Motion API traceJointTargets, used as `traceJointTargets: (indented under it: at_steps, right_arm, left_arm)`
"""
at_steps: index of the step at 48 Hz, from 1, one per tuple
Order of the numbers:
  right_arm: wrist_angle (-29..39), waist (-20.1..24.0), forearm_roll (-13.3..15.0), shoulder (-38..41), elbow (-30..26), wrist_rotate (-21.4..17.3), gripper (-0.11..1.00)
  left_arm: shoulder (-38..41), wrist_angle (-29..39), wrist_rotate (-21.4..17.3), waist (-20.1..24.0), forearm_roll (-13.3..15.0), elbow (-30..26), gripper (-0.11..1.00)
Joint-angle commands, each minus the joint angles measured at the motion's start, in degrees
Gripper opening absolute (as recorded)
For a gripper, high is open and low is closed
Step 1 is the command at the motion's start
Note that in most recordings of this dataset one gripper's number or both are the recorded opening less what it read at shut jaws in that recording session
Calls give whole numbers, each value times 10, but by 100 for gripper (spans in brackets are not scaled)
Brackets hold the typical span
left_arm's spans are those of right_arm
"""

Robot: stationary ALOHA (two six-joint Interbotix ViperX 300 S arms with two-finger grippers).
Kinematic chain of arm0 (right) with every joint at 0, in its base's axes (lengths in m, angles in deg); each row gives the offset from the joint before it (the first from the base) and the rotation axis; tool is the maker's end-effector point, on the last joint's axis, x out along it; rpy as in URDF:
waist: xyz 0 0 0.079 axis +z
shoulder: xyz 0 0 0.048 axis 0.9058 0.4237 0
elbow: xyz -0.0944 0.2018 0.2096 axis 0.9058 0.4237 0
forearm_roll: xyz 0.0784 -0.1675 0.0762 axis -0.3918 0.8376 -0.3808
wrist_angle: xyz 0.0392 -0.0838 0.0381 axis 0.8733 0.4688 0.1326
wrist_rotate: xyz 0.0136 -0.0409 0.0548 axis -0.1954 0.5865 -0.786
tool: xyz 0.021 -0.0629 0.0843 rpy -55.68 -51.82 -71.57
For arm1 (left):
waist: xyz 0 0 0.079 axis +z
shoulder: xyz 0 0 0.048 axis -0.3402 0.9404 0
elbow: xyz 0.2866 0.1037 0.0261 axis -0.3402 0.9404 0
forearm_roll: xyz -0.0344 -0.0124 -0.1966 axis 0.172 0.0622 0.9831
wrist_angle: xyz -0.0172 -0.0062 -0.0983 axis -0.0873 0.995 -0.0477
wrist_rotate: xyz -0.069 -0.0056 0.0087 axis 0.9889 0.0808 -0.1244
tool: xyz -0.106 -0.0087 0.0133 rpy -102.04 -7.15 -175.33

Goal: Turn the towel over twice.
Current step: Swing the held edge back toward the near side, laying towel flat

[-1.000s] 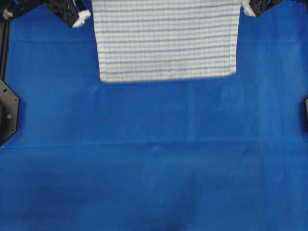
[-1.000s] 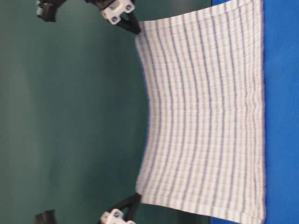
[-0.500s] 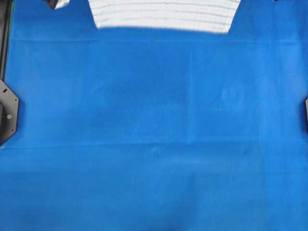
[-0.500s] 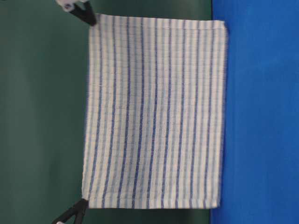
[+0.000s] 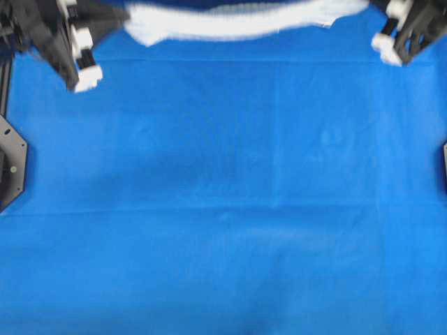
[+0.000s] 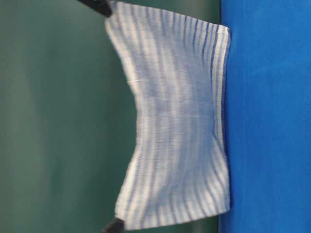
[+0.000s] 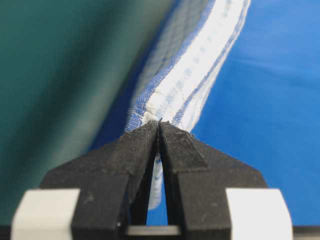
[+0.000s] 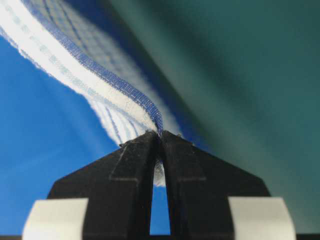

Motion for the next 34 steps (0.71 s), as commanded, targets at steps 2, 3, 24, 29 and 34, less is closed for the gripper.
traceJointTargets:
  at_steps: [2, 3, 24, 29, 34]
  right_arm:
    - [18, 45, -14, -5, 5, -11, 7]
    - [21, 53, -16, -5, 8, -15, 7]
    - [30, 215, -25, 18, 104, -170, 7]
    - [11, 243, -25, 39, 123, -213, 7]
    - [-20, 268, -25, 63, 137, -249, 8]
  left_arm:
    - [-4, -15, 25, -31, 2, 15, 2]
    - [-3, -15, 38, -37, 2, 20, 2]
    - [63, -13, 117, -180, 2, 85, 2]
    - [90, -12, 141, -209, 3, 89, 2]
    - [117, -12, 162, -238, 2, 90, 2]
